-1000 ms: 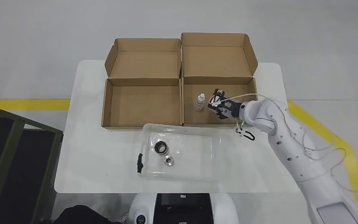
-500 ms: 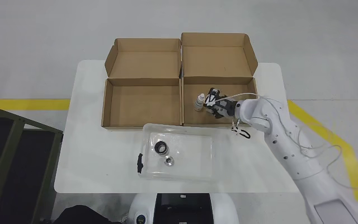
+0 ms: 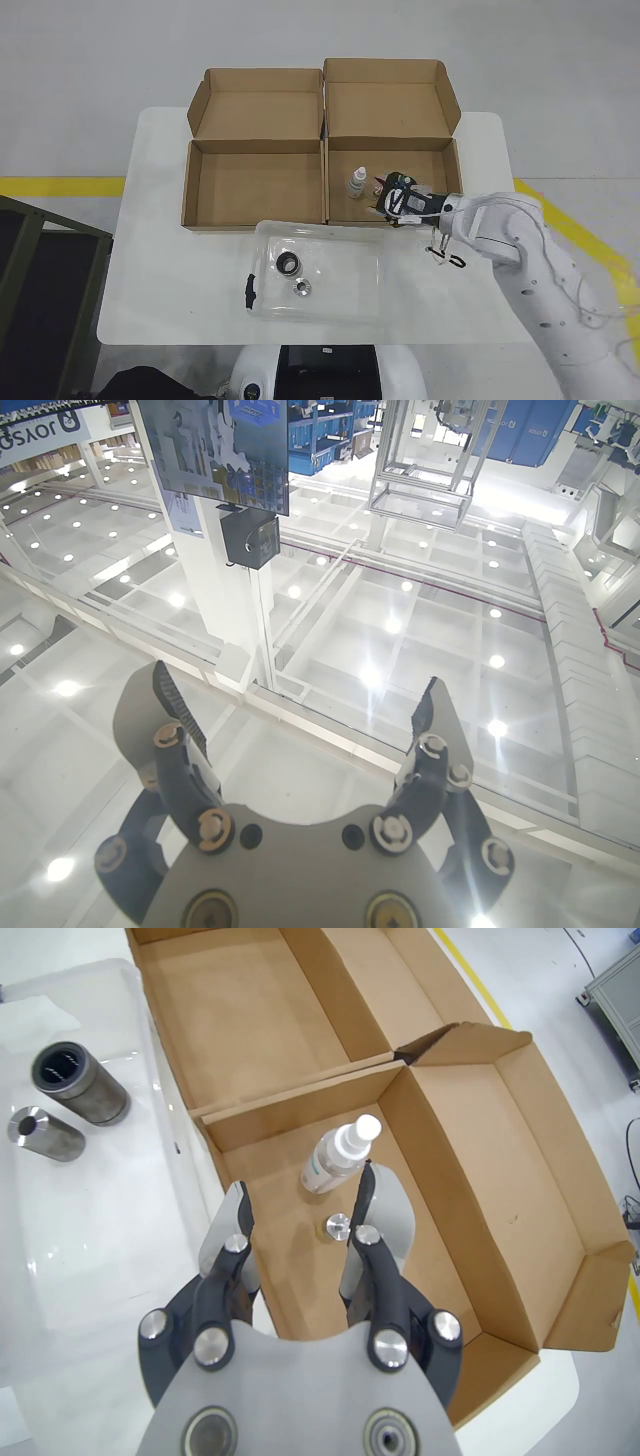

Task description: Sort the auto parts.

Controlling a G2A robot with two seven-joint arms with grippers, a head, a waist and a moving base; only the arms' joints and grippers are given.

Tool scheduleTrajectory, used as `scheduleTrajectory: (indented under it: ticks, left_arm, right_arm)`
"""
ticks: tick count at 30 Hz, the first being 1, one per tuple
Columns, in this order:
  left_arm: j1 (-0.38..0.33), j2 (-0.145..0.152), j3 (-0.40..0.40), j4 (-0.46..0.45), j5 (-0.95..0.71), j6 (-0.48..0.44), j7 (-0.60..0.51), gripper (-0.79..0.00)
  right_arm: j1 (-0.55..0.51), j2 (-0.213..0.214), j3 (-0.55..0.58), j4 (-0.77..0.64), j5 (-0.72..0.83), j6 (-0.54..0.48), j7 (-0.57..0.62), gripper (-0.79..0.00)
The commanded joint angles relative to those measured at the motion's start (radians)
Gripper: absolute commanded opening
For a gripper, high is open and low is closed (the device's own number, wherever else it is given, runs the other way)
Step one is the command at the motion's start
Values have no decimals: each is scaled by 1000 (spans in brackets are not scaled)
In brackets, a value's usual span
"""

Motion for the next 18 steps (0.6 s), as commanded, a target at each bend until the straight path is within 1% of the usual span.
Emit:
scheduleTrajectory:
  ticks: [1, 4, 8, 12, 18]
  left_arm:
    - [0, 0, 0, 0, 0, 0, 0, 0]
    - [0, 0, 0, 0, 0, 0, 0, 0]
    - [0, 0, 0, 0, 0, 0, 0, 0]
    - [0, 0, 0, 0, 0, 0, 0, 0]
    - [0, 0, 0, 0, 0, 0, 0, 0]
  right_arm:
    - [-35, 5, 13, -49, 8, -14, -6, -394]
    - [-80, 12, 30, -94, 19, -28, -15, -397]
    - [-125, 17, 22, -143, 23, -67, -35, -397]
    - [-146, 17, -23, -178, 4, -103, -44, -397]
    - [-142, 10, -115, -186, -37, -131, -42, -397]
